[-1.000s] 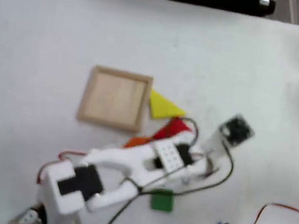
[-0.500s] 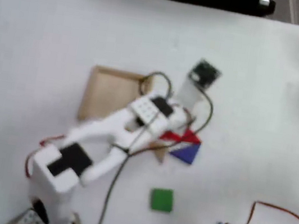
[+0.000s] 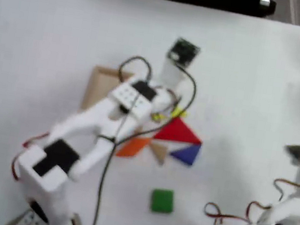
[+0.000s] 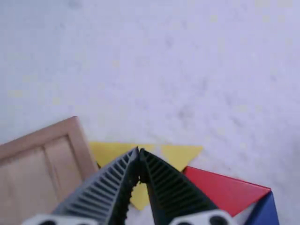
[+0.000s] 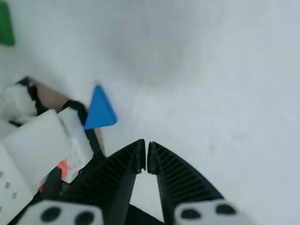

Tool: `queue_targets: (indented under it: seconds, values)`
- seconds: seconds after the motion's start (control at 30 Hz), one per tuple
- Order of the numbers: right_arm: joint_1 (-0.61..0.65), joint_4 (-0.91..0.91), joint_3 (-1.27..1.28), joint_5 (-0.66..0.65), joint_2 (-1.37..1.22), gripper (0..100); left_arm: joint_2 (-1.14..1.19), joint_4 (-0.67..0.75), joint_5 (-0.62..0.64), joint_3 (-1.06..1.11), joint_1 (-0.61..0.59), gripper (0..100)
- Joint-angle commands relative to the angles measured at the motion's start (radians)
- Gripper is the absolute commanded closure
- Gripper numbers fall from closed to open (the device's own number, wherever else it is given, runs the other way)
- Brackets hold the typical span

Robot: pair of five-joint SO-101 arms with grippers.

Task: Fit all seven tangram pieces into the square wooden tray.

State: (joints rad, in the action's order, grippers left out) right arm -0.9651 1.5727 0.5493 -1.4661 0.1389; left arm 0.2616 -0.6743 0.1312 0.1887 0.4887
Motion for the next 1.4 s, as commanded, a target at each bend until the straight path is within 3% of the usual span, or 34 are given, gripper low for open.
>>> queue_targets:
  seconds: [0.0,0.27,0.57,0.8,0.97,1.37]
  values:
    - [0.027,-0.099,0.216,-0.203,0.13,98.1,-0.073,0.003,0.0,-0.018,-0.054,98]
    - [-0.027,-0.275,0.476,-0.245,0.305,98.1,-0.073,0.026,0.0,-0.015,-0.062,98]
    - [-0.272,-0.277,0.588,-0.598,0.437,98.2,-0.071,0.075,-0.084,-0.012,-0.099,98]
    - [-0.268,-0.337,0.729,-0.606,0.456,98.2,-0.071,0.08,-0.084,-0.011,-0.105,98]
    - [-0.16,-0.329,0.721,-0.48,0.452,98.1,-0.071,0.08,-0.087,-0.011,-0.105,98]
    - [0.315,-0.332,0.671,0.126,0.447,98.1,-0.071,0.091,-0.084,-0.031,-0.174,98]
